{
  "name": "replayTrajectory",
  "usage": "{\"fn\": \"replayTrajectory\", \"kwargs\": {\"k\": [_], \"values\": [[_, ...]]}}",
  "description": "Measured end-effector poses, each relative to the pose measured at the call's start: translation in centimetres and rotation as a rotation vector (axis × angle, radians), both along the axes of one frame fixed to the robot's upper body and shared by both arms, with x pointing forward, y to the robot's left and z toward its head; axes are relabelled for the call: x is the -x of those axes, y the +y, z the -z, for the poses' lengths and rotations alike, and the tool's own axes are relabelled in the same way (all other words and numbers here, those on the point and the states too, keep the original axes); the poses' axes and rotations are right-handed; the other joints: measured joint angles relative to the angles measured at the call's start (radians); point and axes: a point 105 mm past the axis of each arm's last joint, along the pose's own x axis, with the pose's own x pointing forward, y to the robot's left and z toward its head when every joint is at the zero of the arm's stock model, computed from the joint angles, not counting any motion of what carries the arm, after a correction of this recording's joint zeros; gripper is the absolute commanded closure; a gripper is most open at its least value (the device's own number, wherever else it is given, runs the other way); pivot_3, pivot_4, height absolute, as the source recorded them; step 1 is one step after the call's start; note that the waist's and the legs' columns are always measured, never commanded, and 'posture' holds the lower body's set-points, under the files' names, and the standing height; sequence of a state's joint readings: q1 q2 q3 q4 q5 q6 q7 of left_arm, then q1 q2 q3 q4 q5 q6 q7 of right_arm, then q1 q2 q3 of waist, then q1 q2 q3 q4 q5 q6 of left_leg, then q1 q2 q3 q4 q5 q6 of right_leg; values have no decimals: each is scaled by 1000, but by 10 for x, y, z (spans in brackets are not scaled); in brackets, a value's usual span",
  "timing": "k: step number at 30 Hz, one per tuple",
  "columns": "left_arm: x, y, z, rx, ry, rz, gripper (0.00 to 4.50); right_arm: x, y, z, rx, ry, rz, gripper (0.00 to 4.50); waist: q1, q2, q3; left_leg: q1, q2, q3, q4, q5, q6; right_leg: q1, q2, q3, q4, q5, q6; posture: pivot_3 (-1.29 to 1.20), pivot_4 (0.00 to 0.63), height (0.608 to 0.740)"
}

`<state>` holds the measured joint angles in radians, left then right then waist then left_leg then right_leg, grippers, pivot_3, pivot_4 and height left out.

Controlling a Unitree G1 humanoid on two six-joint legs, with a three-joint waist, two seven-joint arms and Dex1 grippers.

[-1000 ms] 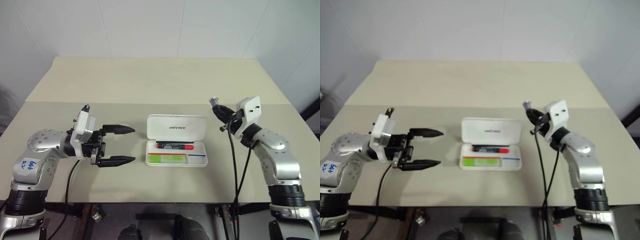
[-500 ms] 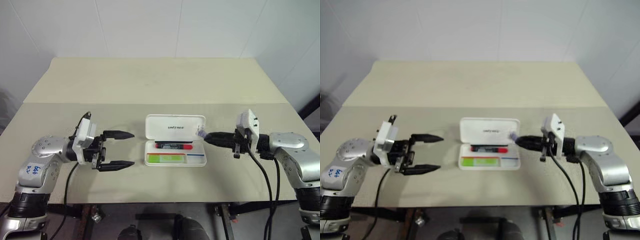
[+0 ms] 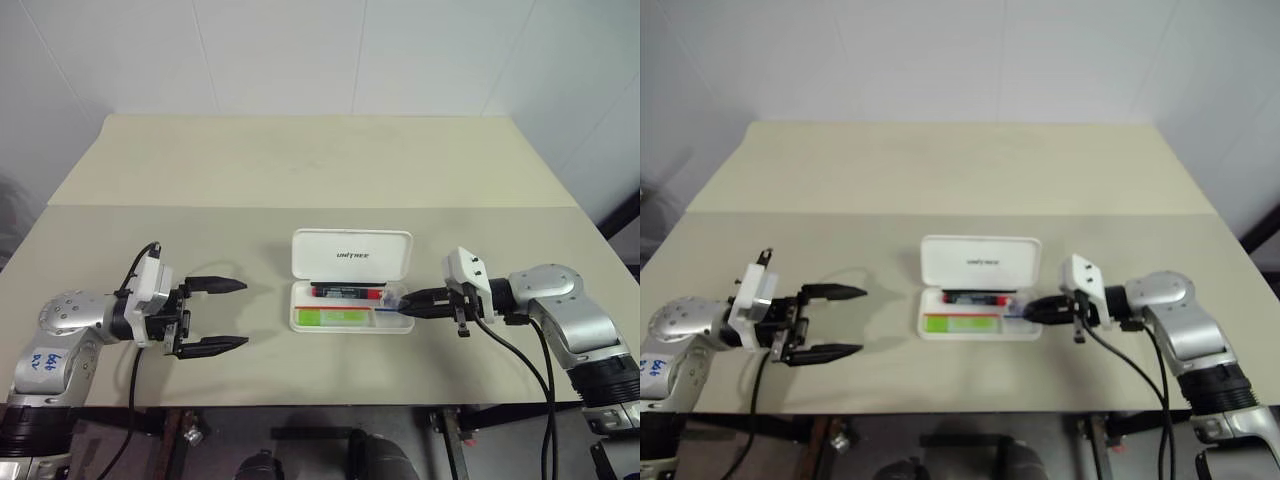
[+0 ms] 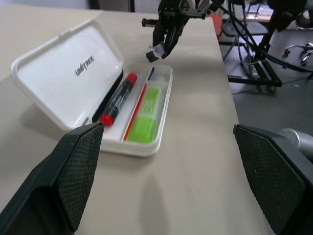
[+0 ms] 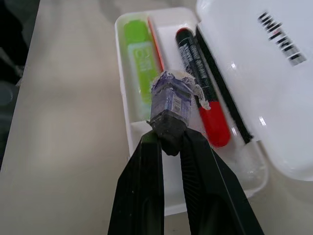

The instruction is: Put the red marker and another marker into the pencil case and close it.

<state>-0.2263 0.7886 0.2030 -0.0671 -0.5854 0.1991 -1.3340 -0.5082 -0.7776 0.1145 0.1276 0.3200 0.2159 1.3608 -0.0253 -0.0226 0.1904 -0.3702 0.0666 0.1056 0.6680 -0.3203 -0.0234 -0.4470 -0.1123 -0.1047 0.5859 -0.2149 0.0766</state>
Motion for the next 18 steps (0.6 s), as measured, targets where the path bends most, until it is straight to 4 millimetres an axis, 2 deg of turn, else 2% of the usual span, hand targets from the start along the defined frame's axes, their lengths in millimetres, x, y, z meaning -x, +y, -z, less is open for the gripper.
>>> {"fn": "replayTrajectory", "kwargs": {"k": [6,18], "values": [[0,2,-2,1,-11,-12,0,-9,1,3,36,-16,-8,4270,0,0,0,0,0,0,0,0,0,0,0,0,1,0,0,0,150,740],[-1,2,-3,2,-14,-19,0,-10,-5,14,78,8,-56,4270,-1,0,0,1,0,1,1,1,-2,0,0,0,1,0,0,0,150,740]]}}
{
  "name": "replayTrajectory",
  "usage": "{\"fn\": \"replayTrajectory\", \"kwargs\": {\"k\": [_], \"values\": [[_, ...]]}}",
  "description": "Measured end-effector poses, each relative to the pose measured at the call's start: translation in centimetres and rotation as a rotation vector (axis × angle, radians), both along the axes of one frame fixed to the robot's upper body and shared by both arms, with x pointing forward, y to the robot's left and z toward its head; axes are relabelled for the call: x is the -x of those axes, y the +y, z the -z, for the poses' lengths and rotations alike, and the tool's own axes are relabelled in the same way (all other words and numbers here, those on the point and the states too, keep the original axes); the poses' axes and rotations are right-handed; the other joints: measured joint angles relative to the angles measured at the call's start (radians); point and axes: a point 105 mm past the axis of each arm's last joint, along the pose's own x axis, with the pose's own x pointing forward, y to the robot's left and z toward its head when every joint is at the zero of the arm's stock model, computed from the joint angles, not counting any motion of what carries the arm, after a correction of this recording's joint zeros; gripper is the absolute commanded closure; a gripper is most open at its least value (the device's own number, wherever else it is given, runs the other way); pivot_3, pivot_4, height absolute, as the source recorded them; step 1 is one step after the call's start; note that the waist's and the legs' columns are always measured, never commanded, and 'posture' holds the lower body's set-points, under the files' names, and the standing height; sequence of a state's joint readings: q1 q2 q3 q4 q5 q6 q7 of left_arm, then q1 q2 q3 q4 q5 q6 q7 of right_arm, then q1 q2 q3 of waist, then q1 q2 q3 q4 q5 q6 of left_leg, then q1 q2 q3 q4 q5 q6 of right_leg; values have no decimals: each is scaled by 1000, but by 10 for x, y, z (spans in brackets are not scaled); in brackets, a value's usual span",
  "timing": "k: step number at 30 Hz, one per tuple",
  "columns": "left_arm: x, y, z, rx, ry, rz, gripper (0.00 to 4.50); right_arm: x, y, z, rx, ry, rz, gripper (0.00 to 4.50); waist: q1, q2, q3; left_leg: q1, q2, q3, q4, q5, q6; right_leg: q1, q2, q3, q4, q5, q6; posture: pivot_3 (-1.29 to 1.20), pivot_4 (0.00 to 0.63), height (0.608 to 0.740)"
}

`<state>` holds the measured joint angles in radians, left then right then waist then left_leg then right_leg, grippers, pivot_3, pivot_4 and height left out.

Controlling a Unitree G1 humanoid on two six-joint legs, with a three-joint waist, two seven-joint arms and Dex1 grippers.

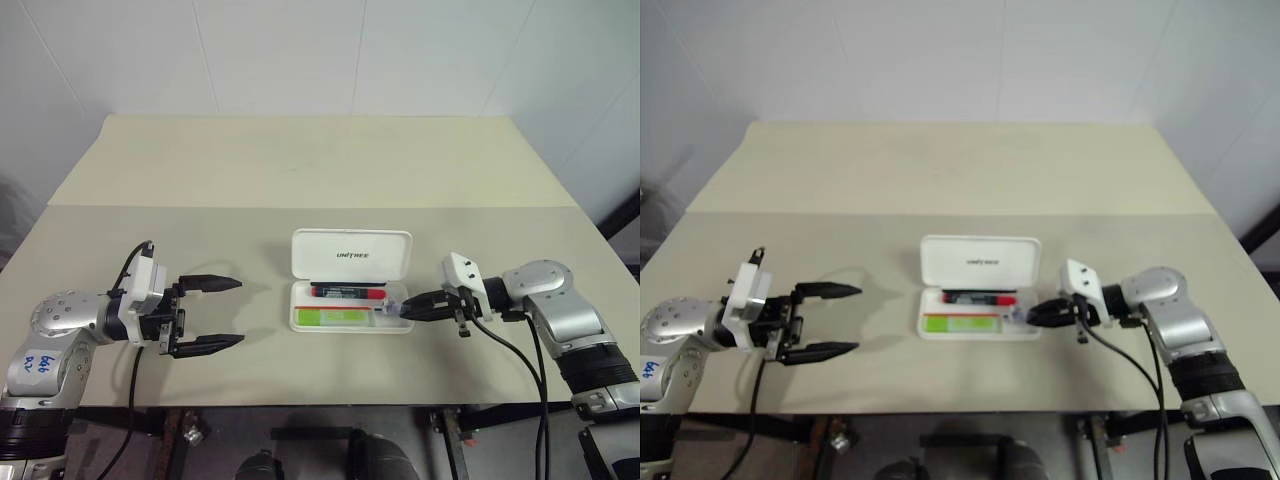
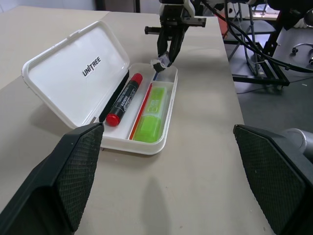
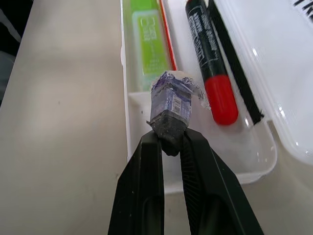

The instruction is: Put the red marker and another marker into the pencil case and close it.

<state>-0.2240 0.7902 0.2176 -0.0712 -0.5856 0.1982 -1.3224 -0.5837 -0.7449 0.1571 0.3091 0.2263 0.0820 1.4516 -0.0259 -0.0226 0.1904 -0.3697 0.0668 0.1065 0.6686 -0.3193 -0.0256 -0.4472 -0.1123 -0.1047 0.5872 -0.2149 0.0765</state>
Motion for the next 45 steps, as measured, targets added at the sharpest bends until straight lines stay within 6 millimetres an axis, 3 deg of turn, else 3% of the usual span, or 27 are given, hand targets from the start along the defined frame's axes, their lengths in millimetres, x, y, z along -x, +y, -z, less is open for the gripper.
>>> {"fn": "replayTrajectory", "kwargs": {"k": [1,2,7,10,14,19,23,29,37,45], "values": [[0,0,0,0,-1,0,0,0,0,1,4,1,-1,4270,-1,0,0,0,0,0,0,0,0,0,0,0,0,0,0,0,150,740],[0,0,0,0,-1,0,0,0,-1,3,11,0,-6,3562,-1,0,0,0,0,0,0,0,0,0,0,0,0,0,0,0,150,740],[0,0,-1,0,-4,-4,0,-2,3,1,33,-21,-28,1890,-1,0,0,0,0,0,0,0,0,0,0,0,0,0,0,0,150,740],[-1,0,-1,1,-5,-7,0,-3,3,2,40,-21,-28,1247,0,0,0,0,0,0,0,0,0,0,0,0,0,0,0,0,150,740],[-2,-1,-2,1,-10,-7,0,-3,4,1,36,-22,-29,15,0,0,0,0,0,0,0,0,-1,0,0,0,1,0,0,0,150,740],[-8,-4,-12,8,-62,-6,0,-2,8,-15,-30,-67,-25,15,1,0,0,0,0,0,1,0,-1,0,0,0,1,0,0,0,150,740],[-25,-5,-21,54,-103,-50,0,-1,11,-37,-161,-126,-1,15,3,0,0,0,0,0,3,1,-2,0,0,0,2,0,0,0,150,740],[-45,-3,-29,82,-133,-105,0,1,6,-53,-285,-146,46,15,3,0,0,-1,0,0,7,1,-2,0,0,0,4,0,0,0,150,740],[-56,0,-28,82,-136,-111,0,-3,-8,-48,-261,-135,148,15,1,0,0,-1,0,0,7,0,-1,0,0,0,4,0,0,0,150,740],[-73,2,-34,96,-145,-128,0,-7,-7,-54,-308,-166,183,15,1,0,0,-1,0,0,10,0,-1,0,0,1,5,0,0,0,150,740]]}}
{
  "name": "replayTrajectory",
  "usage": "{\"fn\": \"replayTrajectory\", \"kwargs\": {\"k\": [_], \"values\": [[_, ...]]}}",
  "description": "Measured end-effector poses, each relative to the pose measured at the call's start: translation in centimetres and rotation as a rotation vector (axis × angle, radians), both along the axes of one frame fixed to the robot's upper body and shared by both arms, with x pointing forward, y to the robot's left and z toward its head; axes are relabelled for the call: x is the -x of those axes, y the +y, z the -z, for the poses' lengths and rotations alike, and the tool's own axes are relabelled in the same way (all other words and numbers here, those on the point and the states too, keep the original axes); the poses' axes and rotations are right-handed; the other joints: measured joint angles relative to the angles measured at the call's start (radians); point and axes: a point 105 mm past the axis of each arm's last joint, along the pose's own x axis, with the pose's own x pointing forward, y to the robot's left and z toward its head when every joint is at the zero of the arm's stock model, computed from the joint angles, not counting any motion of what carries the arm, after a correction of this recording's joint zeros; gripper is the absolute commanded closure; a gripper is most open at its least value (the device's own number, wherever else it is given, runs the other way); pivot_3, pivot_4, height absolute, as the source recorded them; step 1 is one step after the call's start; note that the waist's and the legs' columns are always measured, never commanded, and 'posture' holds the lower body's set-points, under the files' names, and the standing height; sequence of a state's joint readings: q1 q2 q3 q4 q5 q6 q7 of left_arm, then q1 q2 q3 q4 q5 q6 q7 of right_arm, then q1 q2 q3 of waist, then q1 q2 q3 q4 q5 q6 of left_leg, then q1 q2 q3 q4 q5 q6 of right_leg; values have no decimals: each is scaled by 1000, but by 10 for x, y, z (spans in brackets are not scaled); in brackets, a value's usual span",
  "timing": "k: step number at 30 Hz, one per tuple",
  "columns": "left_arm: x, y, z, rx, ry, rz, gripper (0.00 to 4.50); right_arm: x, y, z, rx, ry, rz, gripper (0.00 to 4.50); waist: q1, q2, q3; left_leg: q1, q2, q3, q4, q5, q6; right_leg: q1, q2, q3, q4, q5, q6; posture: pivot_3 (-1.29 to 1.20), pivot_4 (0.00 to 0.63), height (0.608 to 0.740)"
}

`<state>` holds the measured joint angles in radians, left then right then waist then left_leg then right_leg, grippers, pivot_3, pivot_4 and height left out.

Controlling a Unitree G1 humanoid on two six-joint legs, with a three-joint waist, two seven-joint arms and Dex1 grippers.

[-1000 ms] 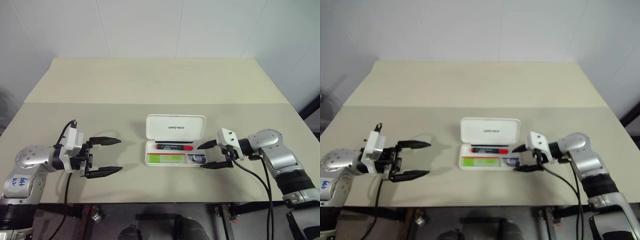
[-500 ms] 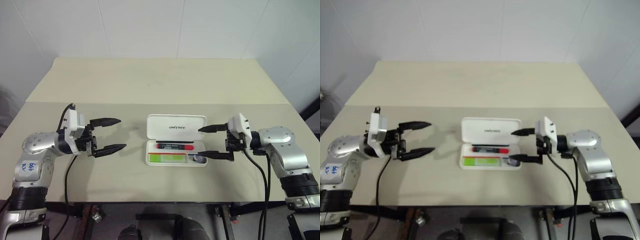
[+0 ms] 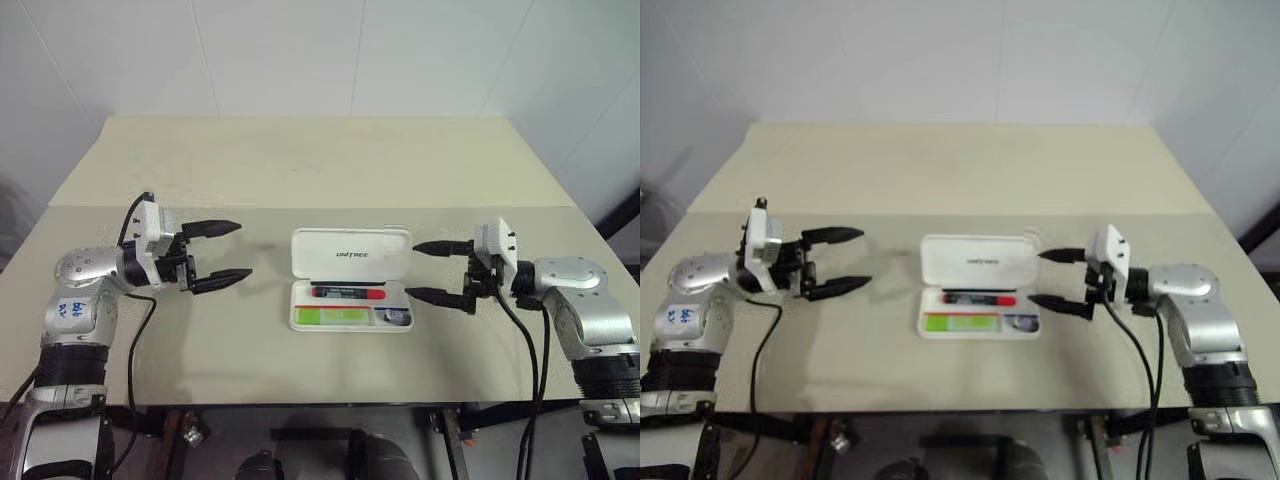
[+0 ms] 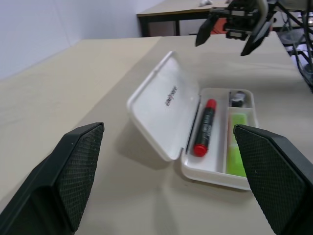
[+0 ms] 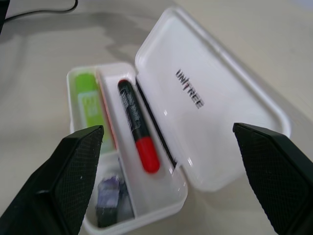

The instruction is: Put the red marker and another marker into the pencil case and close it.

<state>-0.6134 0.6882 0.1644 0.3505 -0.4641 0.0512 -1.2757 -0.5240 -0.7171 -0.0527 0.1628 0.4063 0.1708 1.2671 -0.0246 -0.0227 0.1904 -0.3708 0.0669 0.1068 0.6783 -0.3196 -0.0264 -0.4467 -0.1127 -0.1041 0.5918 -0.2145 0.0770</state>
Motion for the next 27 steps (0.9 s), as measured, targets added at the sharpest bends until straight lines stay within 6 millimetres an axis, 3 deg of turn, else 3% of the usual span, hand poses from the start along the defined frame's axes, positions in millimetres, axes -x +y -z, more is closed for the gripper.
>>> {"fn": "replayTrajectory", "kwargs": {"k": [1,4,11,16,27], "values": [[-2,0,-1,9,2,-1,0,0,0,-1,-4,-2,0,15,0,0,0,0,0,0,0,0,0,0,0,0,0,0,0,0,150,740],[-8,1,-1,29,27,11,611,0,2,-3,-24,-13,-9,0,0,0,0,0,0,0,0,0,0,0,0,0,0,0,0,0,150,740],[-33,-1,-4,42,57,21,2937,3,2,-19,-166,-63,-43,0,4,0,0,-1,0,0,2,0,0,1,0,0,0,1,1,0,150,740],[-53,-11,13,-8,111,-10,4490,3,1,-19,-178,-63,-39,0,5,0,0,-2,0,1,2,-1,1,1,0,0,-1,1,2,0,150,740],[-82,-37,33,-102,174,-132,4490,5,0,-13,-192,-55,-1,0,5,0,0,-2,0,1,2,-2,2,0,0,0,-2,1,2,0,150,740]]}}
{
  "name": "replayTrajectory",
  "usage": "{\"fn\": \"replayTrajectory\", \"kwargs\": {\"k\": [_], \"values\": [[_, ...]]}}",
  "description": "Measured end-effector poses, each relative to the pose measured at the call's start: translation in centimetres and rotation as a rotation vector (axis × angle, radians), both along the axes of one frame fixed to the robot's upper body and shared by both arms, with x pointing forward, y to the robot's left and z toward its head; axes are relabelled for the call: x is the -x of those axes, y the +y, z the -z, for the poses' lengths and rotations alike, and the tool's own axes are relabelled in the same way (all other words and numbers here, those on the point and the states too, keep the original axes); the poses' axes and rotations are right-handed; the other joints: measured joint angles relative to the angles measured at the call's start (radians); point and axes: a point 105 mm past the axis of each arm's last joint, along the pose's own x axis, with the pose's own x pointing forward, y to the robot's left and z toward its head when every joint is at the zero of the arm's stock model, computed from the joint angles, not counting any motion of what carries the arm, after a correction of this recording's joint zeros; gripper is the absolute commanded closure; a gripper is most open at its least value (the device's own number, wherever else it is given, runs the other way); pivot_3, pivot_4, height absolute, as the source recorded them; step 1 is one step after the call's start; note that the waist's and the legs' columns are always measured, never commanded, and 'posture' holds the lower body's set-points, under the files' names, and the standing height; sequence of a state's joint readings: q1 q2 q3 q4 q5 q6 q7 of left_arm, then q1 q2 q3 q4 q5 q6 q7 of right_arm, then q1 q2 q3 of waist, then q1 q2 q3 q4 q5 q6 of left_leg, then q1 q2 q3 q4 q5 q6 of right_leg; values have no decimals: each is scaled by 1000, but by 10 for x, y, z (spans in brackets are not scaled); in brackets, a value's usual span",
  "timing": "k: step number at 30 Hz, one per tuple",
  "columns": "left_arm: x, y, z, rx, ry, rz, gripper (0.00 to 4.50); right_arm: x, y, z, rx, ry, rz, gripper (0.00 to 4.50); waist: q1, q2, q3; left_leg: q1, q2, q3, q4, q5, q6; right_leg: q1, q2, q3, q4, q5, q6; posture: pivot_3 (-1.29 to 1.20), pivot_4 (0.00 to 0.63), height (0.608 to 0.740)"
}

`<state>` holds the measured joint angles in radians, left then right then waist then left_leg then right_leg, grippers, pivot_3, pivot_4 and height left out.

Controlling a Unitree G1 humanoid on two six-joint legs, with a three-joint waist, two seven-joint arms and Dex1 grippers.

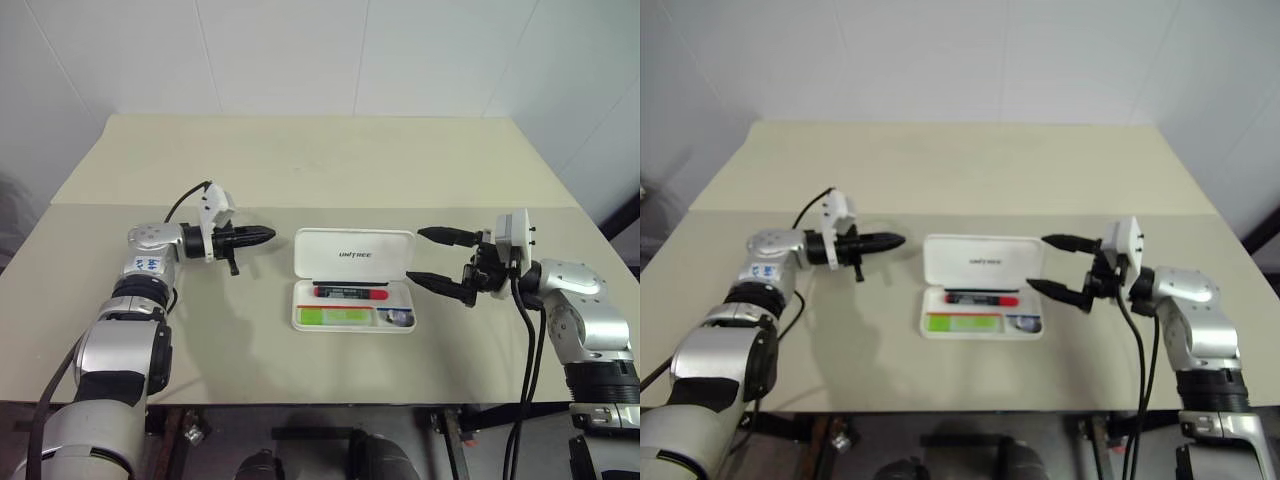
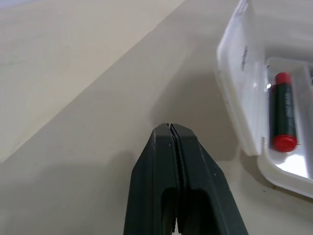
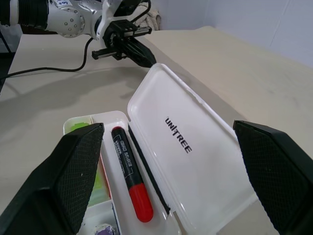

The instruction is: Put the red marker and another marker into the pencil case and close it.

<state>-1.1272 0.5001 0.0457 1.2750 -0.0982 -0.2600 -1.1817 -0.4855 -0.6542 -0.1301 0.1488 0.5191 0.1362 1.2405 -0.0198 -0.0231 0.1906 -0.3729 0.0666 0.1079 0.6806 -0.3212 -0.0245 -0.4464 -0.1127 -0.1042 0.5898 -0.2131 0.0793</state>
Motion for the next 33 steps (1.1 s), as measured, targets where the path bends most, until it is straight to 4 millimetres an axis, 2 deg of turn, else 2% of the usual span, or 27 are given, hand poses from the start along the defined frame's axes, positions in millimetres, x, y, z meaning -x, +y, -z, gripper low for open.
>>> {"fn": "replayTrajectory", "kwargs": {"k": [6,11,16,24,28,33], "values": [[-6,-22,3,-1,13,8,4490,3,-1,-2,-11,-9,7,0,0,0,0,0,0,0,0,0,0,0,0,0,0,0,0,0,150,740],[-3,-42,-7,-15,-5,103,4490,10,-16,-15,-75,-21,-17,0,1,0,0,0,0,0,0,0,0,0,0,0,-1,0,0,0,150,740],[10,-52,-5,-48,4,239,4490,18,-29,-16,-41,5,-71,0,1,0,0,0,0,0,0,0,0,0,0,0,0,0,0,0,150,740],[32,-69,-1,-108,-4,476,4490,12,-44,-33,-32,-13,-114,0,-3,0,0,0,0,0,1,0,0,0,0,0,0,0,0,0,150,740],[35,-76,-3,-145,-45,513,4490,6,-48,-37,-29,-26,-102,0,-3,0,0,0,0,0,1,0,0,0,0,0,0,0,0,0,150,740],[43,-87,13,-243,-80,590,4490,3,-46,-33,-3,-13,-111,0,-3,0,0,0,0,0,1,0,0,0,0,0,0,0,0,0,150,740]]}}
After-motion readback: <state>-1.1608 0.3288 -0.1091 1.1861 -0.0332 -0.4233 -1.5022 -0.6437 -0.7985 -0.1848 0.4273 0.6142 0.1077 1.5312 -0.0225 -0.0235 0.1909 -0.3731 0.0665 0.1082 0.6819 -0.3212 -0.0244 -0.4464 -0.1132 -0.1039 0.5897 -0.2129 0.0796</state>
